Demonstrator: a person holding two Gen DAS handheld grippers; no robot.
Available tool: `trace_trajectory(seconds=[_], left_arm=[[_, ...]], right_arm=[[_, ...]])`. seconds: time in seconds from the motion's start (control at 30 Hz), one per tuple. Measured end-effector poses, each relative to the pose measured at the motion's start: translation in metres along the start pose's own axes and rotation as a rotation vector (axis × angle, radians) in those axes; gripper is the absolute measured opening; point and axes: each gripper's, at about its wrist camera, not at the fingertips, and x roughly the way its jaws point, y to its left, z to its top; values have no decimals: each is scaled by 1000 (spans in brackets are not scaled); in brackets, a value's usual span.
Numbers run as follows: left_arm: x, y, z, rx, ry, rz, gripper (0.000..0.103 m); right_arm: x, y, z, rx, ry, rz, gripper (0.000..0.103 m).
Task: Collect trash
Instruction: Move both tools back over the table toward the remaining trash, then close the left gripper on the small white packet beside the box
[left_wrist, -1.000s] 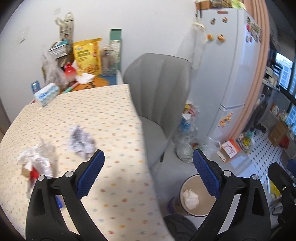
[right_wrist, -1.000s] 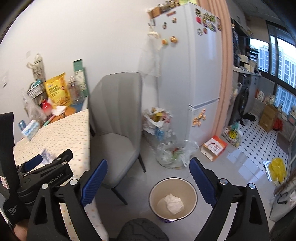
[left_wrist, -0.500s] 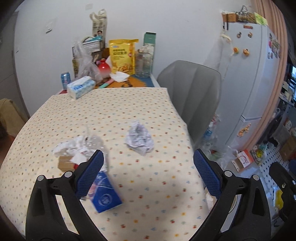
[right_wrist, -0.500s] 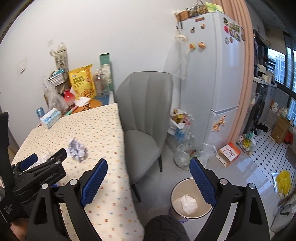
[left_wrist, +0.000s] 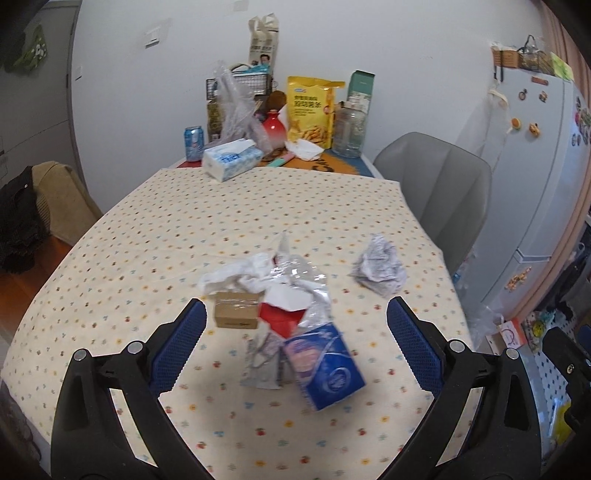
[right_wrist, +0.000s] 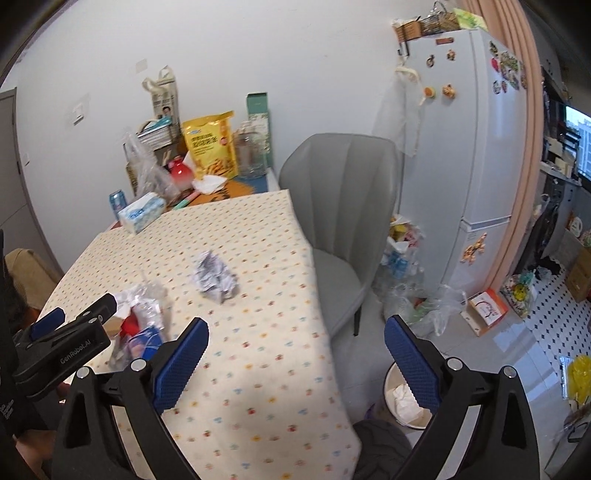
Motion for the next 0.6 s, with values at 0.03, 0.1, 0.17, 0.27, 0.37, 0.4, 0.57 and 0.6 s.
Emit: trace_trajectory(seconds=[0.03, 0.1, 0.17, 0.27, 0.37, 0.4, 0.57, 0.6], left_arm=[[1, 8, -1, -9, 3, 9, 97], [1, 17, -4, -19, 7, 20, 97], [2, 29, -6, -28, 14, 42, 97], [4, 42, -10, -37, 22, 64, 97], [7, 53, -15, -42, 34, 81, 97], [8, 56, -17, -44, 39, 84, 97], [19, 64, -26, -47, 78, 88, 97], [22, 64, -28, -48, 85, 81, 97]], right_arm=[[1, 2, -1, -2, 3, 4, 94], [4, 10, -2, -13, 10, 12, 94], [6, 17, -4, -27, 15, 25, 94], [10, 26, -6, -39, 25, 54, 95], [16, 39, -13, -58, 41, 80, 95], [19, 43, -15, -63, 48, 89, 95], [26, 59, -21, -92, 69, 111, 95], [27, 62, -22, -98, 68, 111, 95]])
